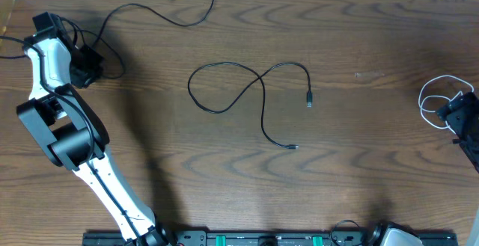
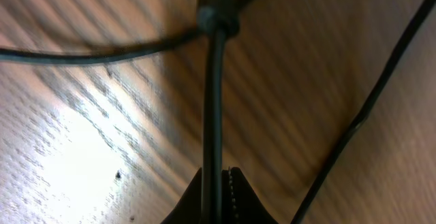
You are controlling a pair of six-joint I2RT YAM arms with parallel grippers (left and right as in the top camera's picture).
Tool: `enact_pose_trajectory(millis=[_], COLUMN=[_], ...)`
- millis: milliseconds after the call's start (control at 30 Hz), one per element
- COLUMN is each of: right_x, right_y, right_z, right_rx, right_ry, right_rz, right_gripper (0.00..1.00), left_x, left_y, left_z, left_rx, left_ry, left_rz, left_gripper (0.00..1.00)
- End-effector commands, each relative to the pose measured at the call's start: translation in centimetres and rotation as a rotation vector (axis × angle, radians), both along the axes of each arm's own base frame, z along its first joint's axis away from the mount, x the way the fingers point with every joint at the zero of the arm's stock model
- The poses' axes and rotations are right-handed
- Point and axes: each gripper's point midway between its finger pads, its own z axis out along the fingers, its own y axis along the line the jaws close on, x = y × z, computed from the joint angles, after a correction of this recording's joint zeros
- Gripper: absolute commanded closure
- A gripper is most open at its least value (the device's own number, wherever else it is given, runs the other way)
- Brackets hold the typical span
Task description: Untangle cables
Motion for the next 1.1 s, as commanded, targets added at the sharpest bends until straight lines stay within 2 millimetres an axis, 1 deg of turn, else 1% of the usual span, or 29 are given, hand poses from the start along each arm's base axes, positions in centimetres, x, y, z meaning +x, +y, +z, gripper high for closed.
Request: enact_pose_trajectory(millis=[0, 33, 100, 167, 300, 367, 400, 433, 500, 533, 567, 700, 733, 800, 833, 933, 967, 1067], right_x=[-0.2, -0.2, -0.2, -0.2, -0.2, -0.2, -0.2, -0.2, -0.2, -0.2, -0.2, -0.2, -0.2, -0.2, -0.2, -0.2, -0.2, -0.2], right_y=[-0.2, -0.2, -0.2, -0.2, -0.2, -0.2, -0.2, -0.2, -0.2, -0.2, -0.2, -0.2, -0.2, -0.2, -0.2, -0.2, -0.2, -0.2], right_z=[0.1, 0.1, 0.1, 0.1, 0.1, 0.1, 0.1, 0.1, 0.1, 0.1, 0.1, 0.1, 0.1, 0.1, 0.1, 0.1, 0.1, 0.1], right_rx=[-0.006, -0.006, -0.006, -0.006, -0.006, -0.006, -0.006, -0.006, -0.006, -0.006, -0.006, -0.006, -0.006, -0.006, -0.006, -0.006, -0.006, -0.006], right_ry=[-0.003, -0.003, -0.003, -0.003, -0.003, -0.003, -0.003, -0.003, -0.003, -0.003, -0.003, -0.003, -0.003, -0.003, -0.003, -0.003, -0.003, -0.003], right_rz=[-0.021, -0.021, -0.021, -0.021, -0.021, -0.021, -0.021, -0.021, -0.021, -0.021, -0.021, -0.021, -0.021, -0.021, -0.021, -0.021, -0.021, -0.021], right_gripper=[0.01, 0.01, 0.01, 0.01, 0.01, 0.01, 0.01, 0.01, 0.01, 0.01, 0.01, 0.01, 0.01, 0.01, 0.01, 0.01, 0.01, 0.01], left_x=[0.1, 0.1, 0.4, 1.2, 2.9, 3.7, 3.9, 4.1, 4.3, 4.2, 4.2, 3.5, 2.9, 2.3, 2.1, 1.5, 1.3, 0.7], left_y=[2.4, 3.6, 5.2, 6.8, 10.3, 11.6, 12.0, 12.2, 12.3, 12.3, 12.2, 11.8, 11.4, 11.0, 10.8, 10.3, 10.1, 9.4], left_z=[0.7, 1.2, 2.3, 4.3, 9.8, 12.3, 13.1, 13.6, 13.7, 13.2, 12.6, 9.2, 7.9, 7.4, 7.3, 8.0, 8.5, 10.8], left_rx=[0.106, 0.152, 0.199, 0.235, 0.324, 0.372, 0.389, 0.406, 0.420, 0.417, 0.409, 0.361, 0.334, 0.314, 0.306, 0.297, 0.296, 0.301], left_ry=[-0.001, -0.001, -0.026, -0.076, -0.205, -0.265, -0.283, -0.295, -0.296, -0.287, -0.277, -0.200, -0.159, -0.128, -0.117, -0.105, -0.103, -0.114], left_rz=[0.027, 0.040, 0.054, 0.055, 0.076, 0.074, 0.068, 0.055, 0.030, 0.026, 0.025, 0.016, 0.012, 0.008, 0.006, 0.002, 0.001, -0.001], left_gripper=[0.93, 0.93, 0.93, 0.93, 0.92, 0.92, 0.92, 0.72, 0.25, 0.08, 0.04, 0.04, 0.03, 0.03, 0.03, 0.03, 0.03, 0.03])
